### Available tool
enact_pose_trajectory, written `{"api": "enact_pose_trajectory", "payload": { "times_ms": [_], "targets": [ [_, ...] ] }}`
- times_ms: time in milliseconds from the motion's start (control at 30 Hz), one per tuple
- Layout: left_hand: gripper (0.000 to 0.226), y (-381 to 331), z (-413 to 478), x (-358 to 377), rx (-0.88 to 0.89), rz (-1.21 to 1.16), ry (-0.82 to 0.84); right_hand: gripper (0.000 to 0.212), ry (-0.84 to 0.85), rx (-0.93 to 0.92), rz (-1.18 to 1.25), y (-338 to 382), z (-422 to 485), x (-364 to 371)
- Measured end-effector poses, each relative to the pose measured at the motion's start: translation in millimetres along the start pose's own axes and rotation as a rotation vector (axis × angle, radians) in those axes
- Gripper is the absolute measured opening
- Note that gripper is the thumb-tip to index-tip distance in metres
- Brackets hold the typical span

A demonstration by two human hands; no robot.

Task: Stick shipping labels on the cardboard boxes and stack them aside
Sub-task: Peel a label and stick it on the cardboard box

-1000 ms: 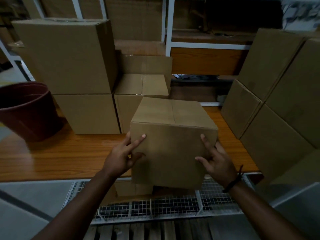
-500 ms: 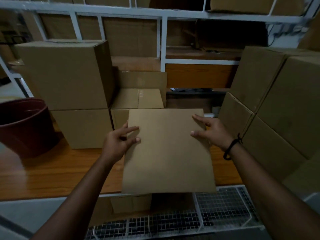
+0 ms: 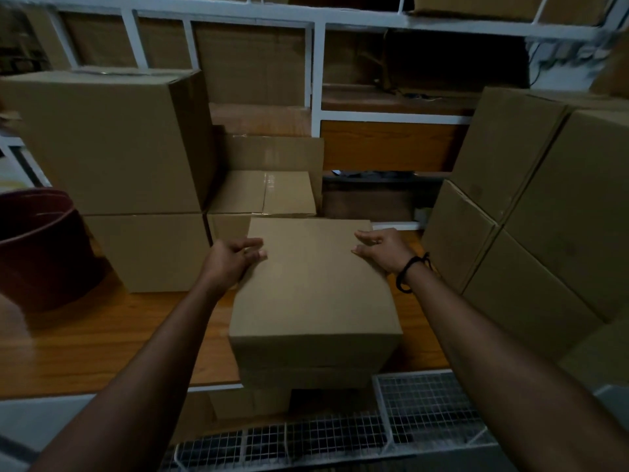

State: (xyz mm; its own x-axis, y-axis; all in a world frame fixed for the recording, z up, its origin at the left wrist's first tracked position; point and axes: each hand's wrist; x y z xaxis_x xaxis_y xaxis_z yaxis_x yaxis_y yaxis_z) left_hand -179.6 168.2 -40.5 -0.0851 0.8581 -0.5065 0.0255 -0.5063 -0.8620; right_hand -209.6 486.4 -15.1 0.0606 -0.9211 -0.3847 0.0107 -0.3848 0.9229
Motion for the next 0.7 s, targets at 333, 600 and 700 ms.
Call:
{"api": "enact_pose_trajectory", "payload": {
  "times_ms": [333,600,700],
  "targets": [
    [0.037,7.0,6.4,9.2,-0.026,0.013,0.052,0.038,-0.049,-0.019,-0.017,-16.8,7.3,8.3],
    [0.041,11.1,-41.5,5.0,-0.025,-0.111,0.194,0.064,0.123,-0.02,-0.189,-34.9,-41.9,-8.5],
    [0.05,16.9,-49.3,12.5,0.007,-0.099,0.189,0.06,0.146,-0.038,-0.08,-42.7,-56.1,-1.7]
  ]
}}
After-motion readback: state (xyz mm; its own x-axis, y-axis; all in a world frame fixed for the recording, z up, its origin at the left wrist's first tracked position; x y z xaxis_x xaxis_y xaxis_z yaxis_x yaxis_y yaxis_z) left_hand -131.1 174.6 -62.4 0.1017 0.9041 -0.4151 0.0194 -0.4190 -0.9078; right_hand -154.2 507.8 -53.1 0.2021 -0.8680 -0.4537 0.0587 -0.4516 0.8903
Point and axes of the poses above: each hand's wrist, its own z-axis towards the middle knuckle, its own x-axis out of the palm, y = z × x, and after that the axes turned 12 degrees about z, right-handed
